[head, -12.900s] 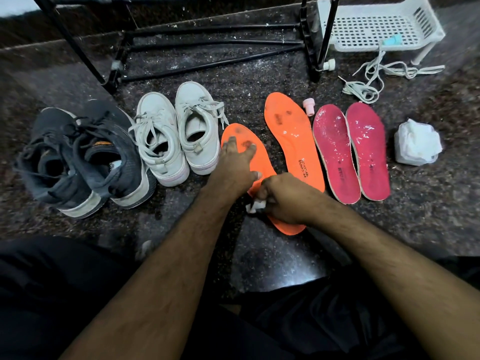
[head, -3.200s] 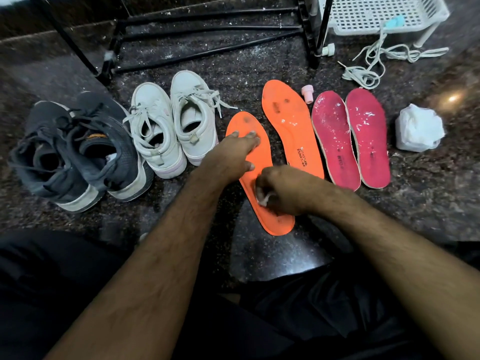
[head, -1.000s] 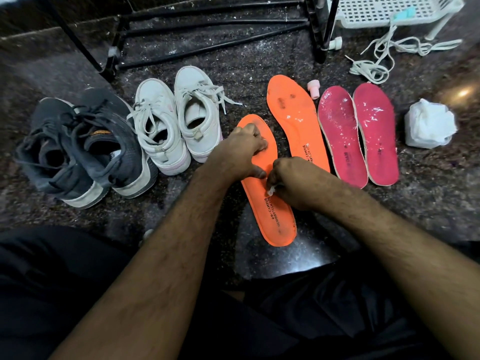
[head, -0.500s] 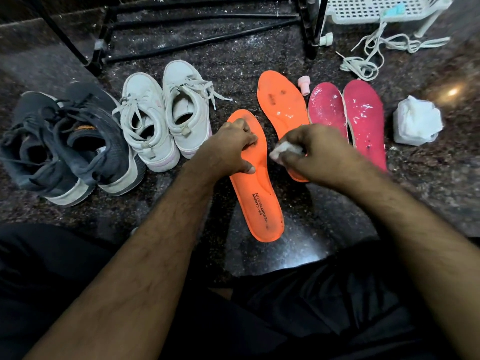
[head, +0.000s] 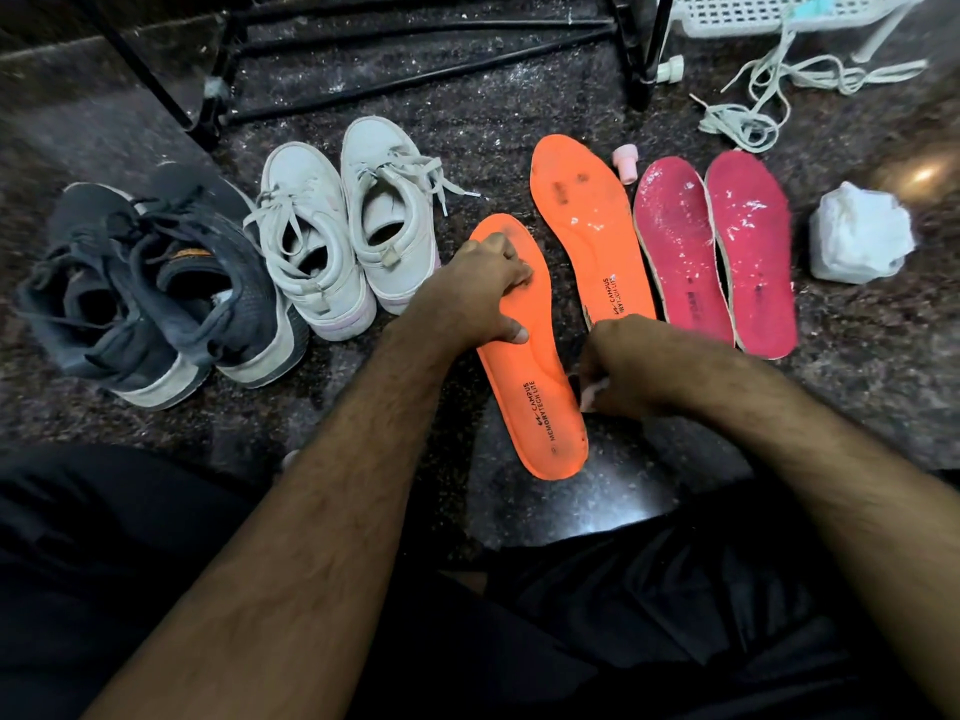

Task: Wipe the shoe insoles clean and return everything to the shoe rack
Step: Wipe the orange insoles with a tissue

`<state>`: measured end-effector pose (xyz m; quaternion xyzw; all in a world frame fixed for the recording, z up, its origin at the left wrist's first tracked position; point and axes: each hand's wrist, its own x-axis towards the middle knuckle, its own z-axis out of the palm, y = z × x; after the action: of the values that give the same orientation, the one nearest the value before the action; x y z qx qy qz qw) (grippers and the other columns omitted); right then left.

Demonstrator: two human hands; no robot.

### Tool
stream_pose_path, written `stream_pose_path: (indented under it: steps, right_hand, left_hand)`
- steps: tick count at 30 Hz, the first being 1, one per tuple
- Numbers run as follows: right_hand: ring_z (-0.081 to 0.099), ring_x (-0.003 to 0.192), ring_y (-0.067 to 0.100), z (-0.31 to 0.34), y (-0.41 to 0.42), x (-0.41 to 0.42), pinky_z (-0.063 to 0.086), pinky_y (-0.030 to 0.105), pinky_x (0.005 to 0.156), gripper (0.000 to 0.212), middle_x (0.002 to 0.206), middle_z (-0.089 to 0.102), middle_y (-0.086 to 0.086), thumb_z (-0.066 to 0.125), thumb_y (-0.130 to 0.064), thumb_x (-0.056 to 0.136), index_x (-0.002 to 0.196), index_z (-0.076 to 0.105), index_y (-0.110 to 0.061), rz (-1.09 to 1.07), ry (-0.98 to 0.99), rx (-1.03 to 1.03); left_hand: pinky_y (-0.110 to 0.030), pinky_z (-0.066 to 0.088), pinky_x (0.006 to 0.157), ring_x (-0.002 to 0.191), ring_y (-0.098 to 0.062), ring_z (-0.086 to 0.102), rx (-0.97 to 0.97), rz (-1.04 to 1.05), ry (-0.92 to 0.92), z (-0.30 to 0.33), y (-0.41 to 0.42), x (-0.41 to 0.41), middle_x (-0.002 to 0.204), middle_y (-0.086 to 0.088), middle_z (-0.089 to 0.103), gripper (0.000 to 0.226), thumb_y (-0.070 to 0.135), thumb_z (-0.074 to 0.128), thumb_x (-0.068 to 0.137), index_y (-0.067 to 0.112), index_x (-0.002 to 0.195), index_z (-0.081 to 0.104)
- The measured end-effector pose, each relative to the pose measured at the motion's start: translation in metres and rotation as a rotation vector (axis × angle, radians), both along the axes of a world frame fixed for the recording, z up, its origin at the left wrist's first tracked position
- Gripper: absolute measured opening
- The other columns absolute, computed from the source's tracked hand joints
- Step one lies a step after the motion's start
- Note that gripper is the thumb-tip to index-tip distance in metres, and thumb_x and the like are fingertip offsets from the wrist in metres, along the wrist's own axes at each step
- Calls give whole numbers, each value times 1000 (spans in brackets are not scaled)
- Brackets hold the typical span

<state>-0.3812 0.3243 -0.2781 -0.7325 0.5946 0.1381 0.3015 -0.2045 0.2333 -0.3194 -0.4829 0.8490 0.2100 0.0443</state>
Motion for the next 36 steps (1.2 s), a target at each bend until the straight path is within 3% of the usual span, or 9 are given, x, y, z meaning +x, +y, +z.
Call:
stream_pose_path:
  steps: [7, 10, 14, 19, 21, 24, 30, 34, 36]
  right_hand:
    - [62, 81, 17, 1, 1, -8, 46, 27, 72, 13, 83, 69, -4, 68, -33, 89, 96, 74, -24, -250, -314, -319]
    - [68, 90, 22, -15, 0, 12, 54, 33, 80, 12, 92, 74, 1, 74, -29, 86, 96, 79, -26, -78, -231, -171]
    - [66, 96, 27, -17, -2, 16, 55, 37, 83, 11, 99, 73, 5, 74, -26, 85, 94, 80, -26, -90, -123, -163]
    - [66, 94, 30, -10, 1, 0, 50, 30, 74, 19, 83, 63, 6, 69, -33, 84, 94, 73, -17, -94, 12, -65]
    - [66, 88, 25, -5, 3, -9, 50, 29, 74, 19, 85, 68, 4, 67, -36, 85, 95, 74, -22, -180, -93, -111]
    - [63, 81, 20, -7, 0, -4, 48, 28, 71, 13, 83, 69, -1, 66, -35, 88, 97, 73, -27, -382, -291, -369]
    - [66, 90, 33, -39, -6, 23, 53, 39, 74, 16, 92, 72, 12, 66, -23, 85, 98, 75, -21, -239, -239, -287]
    - [67, 86, 33, -41, -4, 27, 48, 31, 68, 12, 92, 70, 11, 69, -23, 85, 93, 77, -26, -207, -194, -286]
    - [67, 89, 32, -39, -3, 26, 51, 32, 72, 9, 96, 69, 10, 71, -26, 87, 94, 77, -25, -168, -170, -249]
  left_hand:
    - [-42, 42, 102, 121, -28, 45, 6, 24, 32, -1, -4, -1, 130, -8, 49, 74, 37, 87, 70, 16, 135, 60]
    - [-42, 43, 102, 119, -27, 44, 17, 26, 45, -1, -2, 0, 129, -6, 49, 77, 40, 88, 67, 16, 135, 60]
    - [-43, 43, 102, 121, -25, 41, 11, 23, 43, 0, 2, 2, 133, -4, 46, 79, 39, 88, 66, 17, 136, 58]
    - [-44, 44, 101, 121, -25, 41, 7, 18, 36, 1, 1, 0, 133, -4, 46, 77, 38, 88, 67, 16, 135, 58]
    - [-44, 44, 100, 120, -25, 42, 6, 23, 37, 0, 1, 0, 132, -4, 46, 76, 37, 89, 67, 16, 134, 59]
    - [-42, 44, 100, 118, -25, 43, -2, 29, 19, 0, 0, -1, 130, -4, 47, 74, 38, 89, 66, 16, 131, 61]
    - [-42, 43, 101, 119, -26, 43, -1, 31, 27, -2, 0, 0, 132, -5, 47, 72, 35, 88, 68, 16, 132, 60]
    - [-44, 43, 101, 121, -25, 42, 3, 26, 27, -2, -1, 0, 132, -4, 46, 74, 37, 88, 67, 18, 133, 59]
    - [-45, 44, 101, 121, -24, 42, 5, 27, 31, -2, -1, 0, 131, -3, 46, 76, 37, 88, 66, 18, 133, 59]
